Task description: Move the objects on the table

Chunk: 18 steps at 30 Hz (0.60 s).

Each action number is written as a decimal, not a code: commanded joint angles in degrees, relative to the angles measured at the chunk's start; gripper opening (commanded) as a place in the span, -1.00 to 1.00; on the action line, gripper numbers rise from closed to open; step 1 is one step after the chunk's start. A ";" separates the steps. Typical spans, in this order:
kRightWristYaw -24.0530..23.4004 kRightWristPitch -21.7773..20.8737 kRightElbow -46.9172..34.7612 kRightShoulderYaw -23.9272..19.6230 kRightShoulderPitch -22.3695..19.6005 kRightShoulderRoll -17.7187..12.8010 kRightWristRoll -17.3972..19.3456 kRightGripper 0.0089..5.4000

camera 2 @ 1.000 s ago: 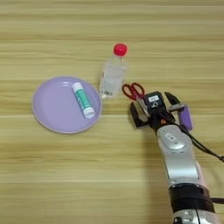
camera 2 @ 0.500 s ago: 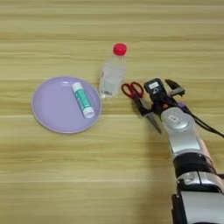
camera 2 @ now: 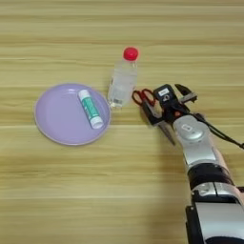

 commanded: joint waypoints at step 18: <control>0.63 4.88 -14.52 -1.27 4.52 -2.92 0.73 0.99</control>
